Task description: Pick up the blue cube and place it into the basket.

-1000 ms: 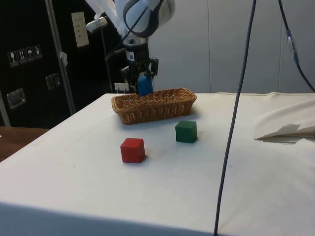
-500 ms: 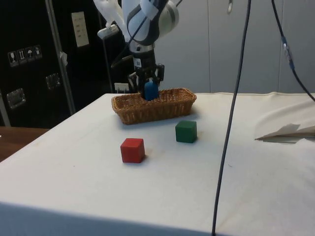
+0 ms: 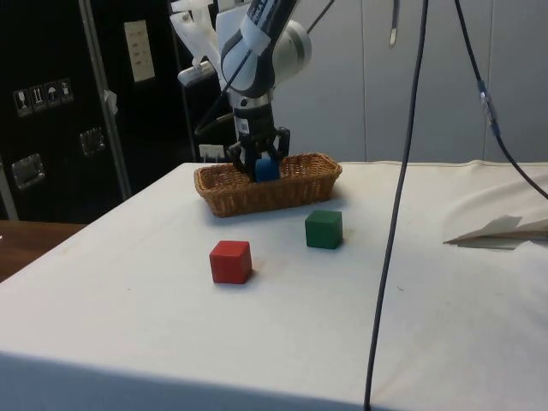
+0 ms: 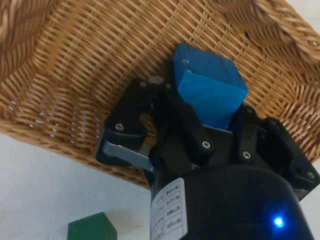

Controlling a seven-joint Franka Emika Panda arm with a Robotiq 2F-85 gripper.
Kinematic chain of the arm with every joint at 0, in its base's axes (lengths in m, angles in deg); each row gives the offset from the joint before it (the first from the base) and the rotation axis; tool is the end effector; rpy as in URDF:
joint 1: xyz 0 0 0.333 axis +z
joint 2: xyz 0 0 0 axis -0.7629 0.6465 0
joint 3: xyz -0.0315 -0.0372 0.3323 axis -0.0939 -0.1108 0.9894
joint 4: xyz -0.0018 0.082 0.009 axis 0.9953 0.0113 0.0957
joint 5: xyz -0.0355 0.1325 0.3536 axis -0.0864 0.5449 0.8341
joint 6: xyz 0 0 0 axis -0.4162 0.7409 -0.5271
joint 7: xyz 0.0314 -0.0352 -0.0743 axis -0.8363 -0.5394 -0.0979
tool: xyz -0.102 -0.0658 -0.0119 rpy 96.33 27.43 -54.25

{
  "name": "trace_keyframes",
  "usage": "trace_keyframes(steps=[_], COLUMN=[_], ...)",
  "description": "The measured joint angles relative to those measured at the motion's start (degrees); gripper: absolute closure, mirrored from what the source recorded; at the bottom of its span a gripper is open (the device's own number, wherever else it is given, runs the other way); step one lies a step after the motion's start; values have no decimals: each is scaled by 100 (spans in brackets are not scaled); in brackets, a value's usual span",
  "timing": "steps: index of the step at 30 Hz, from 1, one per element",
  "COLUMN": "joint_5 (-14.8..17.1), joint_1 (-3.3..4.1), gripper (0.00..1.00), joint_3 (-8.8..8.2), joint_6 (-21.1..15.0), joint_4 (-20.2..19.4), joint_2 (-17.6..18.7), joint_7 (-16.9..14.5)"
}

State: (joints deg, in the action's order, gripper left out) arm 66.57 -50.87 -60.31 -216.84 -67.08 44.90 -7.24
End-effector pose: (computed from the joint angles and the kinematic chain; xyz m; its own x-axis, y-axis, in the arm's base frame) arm 0.6153 -0.2103 0.2078 0.7363 -0.6665 0.1170 -0.6766 -0.7268 0.1181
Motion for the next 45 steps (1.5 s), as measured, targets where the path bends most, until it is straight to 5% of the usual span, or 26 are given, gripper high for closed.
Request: trace_keyframes(steps=[8,10,16,17,18,30,45], joint_5=[57,57,57,57,57,57,-92], joint_1=[0,0,0,0,0,6,69], gripper=[100,93,31,11,3,0,0], joint_3=[-11,-11,-17,-17,-17,-29,-92], joint_6=[0,6,11,11,11,23,550], joint_4=[17,17,17,17,17,46,80], joint_2=[29,29,29,29,29,6,-561], joint_7=[0,0,0,0,0,0,-29])
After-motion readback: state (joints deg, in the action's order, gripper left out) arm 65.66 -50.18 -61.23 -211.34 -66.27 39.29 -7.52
